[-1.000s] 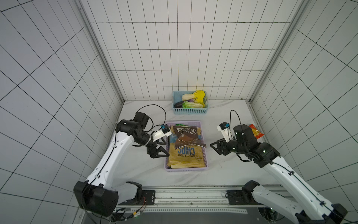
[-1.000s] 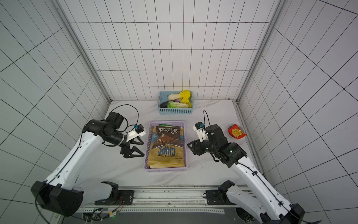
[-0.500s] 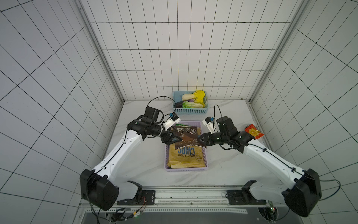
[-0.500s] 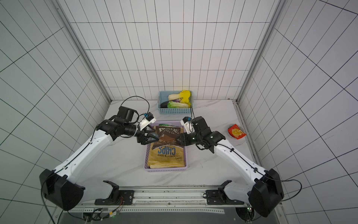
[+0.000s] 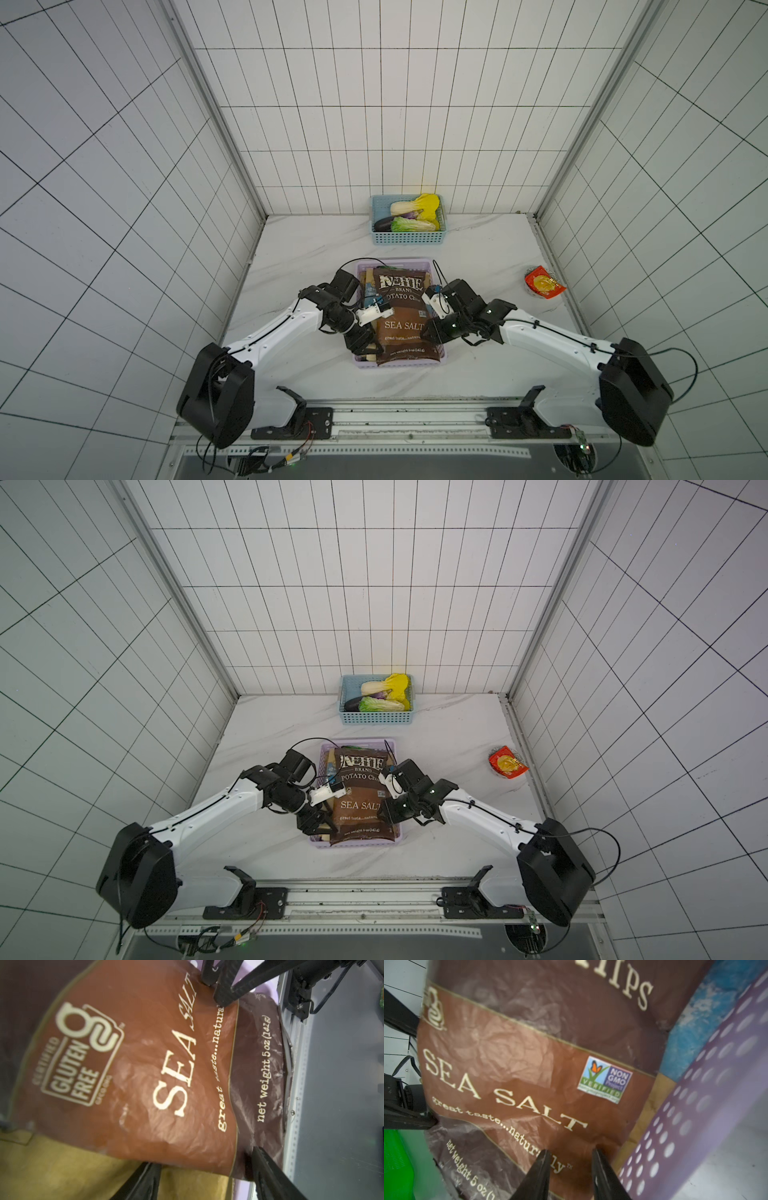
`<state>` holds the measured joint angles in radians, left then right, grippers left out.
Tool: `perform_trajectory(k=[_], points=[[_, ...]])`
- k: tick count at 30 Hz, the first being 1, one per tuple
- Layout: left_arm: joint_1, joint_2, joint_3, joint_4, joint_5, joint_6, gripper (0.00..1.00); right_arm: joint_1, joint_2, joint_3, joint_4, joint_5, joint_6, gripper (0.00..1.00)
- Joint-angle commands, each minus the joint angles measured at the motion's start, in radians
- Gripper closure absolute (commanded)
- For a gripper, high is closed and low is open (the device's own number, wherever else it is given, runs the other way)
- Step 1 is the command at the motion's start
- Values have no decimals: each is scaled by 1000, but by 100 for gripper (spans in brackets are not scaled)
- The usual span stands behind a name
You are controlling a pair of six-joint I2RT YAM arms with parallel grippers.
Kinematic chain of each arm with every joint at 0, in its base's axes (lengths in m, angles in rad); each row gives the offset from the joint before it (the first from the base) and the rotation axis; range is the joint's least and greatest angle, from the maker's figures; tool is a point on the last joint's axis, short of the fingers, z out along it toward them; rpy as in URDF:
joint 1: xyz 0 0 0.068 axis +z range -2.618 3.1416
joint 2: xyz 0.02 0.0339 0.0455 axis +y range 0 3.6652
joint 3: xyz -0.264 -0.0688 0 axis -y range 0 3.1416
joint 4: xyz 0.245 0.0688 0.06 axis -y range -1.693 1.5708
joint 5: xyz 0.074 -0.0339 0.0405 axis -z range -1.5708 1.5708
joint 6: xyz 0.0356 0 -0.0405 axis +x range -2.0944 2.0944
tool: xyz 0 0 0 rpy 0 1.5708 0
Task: Put the potato chips into the basket
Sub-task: Place the potato chip in the basket.
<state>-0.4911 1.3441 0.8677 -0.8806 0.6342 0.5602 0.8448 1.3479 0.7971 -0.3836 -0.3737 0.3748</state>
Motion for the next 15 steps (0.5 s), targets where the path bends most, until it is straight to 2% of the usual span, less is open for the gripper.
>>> perform_trajectory(k=[1, 6, 11, 13, 15], points=[[16, 20, 26, 27, -74, -31, 34, 8, -6, 37, 15, 22, -25, 61], [125, -17, 131, -48, 68, -20, 30, -2, -89, 102, -54, 83, -54, 54], [209, -29, 265, -166, 174, 36, 26, -86, -147, 136, -75, 24, -45, 43], [226, -23, 298, -129, 178, -10, 24, -120, -141, 142, -51, 1, -25, 39], [237, -6, 316, -43, 161, -117, 23, -152, -111, 153, -15, -30, 3, 39]])
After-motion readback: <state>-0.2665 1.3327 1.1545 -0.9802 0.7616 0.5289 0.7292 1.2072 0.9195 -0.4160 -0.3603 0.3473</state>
